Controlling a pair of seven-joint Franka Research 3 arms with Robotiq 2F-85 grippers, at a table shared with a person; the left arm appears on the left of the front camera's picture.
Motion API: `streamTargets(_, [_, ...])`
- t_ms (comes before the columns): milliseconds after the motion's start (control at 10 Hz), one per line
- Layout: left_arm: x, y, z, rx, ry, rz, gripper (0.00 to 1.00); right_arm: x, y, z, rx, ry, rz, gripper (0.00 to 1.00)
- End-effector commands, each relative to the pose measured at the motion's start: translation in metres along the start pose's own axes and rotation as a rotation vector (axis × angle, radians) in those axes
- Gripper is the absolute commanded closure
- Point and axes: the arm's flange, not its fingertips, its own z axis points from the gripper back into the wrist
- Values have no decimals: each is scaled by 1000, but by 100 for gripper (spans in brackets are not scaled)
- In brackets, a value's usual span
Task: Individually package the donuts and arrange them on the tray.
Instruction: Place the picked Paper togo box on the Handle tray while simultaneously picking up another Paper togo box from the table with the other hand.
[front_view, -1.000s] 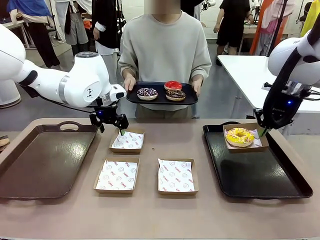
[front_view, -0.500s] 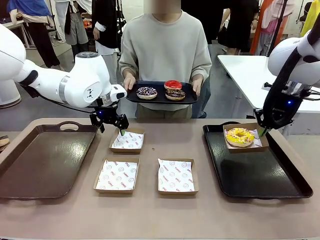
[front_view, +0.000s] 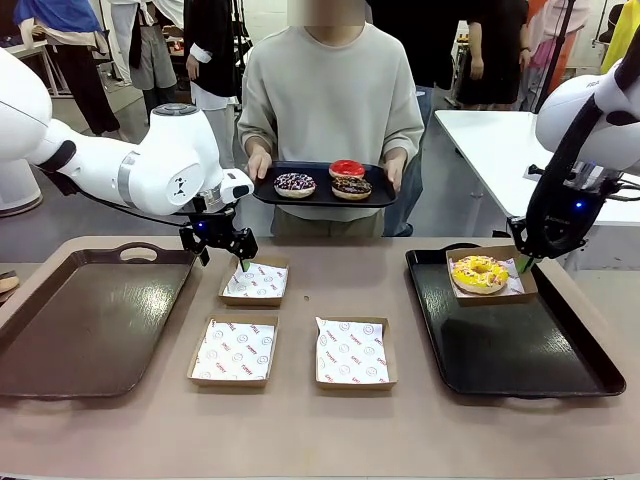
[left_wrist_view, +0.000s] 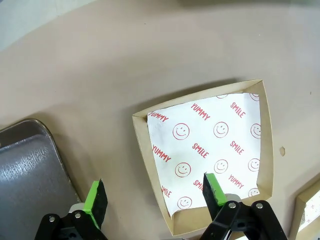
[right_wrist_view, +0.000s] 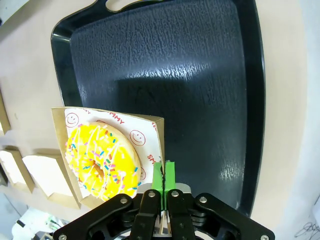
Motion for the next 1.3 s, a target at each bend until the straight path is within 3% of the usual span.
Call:
streamTargets(0, [0,0,0,0,0,0,0,0,0,0,0,0,0,99])
streamTargets(300, [5,-3,6,-6,43,29,0,35,-11,3,-36,-6,97,99])
streamTargets(800, [14,-13,0,1,94,53,0,104,-25,-10,-44,61,85,99])
streamTargets(1000, [17,-15,-3,0,109,75,0,111,-23,-15,-17,82,32,99])
streamTargets(1200, [8,-9,0,1,88,28,0,99,-27,-17,-44,46,70,99])
